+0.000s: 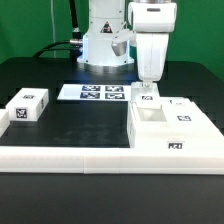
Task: Assemble cabinet
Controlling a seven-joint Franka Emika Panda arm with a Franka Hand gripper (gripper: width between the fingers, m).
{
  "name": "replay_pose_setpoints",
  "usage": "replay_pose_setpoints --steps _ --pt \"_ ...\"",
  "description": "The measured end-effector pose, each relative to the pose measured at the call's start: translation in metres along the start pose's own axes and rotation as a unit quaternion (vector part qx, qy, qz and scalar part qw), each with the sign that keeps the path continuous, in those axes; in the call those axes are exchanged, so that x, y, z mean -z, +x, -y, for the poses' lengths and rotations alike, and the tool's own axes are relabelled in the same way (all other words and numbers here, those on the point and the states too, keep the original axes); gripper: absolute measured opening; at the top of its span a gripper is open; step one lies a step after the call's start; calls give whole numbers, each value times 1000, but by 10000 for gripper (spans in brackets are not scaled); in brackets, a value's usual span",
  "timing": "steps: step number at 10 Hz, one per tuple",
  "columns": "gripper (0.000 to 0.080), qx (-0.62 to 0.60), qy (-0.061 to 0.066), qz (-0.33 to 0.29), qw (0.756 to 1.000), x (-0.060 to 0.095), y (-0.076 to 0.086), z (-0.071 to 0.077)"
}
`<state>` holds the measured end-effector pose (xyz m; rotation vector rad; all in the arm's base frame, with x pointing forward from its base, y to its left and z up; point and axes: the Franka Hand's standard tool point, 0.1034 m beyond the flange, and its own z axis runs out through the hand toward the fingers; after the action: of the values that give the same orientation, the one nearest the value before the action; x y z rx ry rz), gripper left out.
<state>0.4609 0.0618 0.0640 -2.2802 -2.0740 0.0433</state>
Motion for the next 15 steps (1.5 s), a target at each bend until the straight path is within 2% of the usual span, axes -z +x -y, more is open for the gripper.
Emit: replay_pose_setpoints --steps 2,6,9,13,15 --pt "69 7 -4 -2 1000 0 0 -3" --pt "69 9 -4 -2 1000 0 -1 -3" --pt "69 26 -8 -5 1000 1 -1 -19" --pt "69 36 -9 -7 999 2 -1 -32" --pt "69 35 -9 -7 999 1 -1 -31"
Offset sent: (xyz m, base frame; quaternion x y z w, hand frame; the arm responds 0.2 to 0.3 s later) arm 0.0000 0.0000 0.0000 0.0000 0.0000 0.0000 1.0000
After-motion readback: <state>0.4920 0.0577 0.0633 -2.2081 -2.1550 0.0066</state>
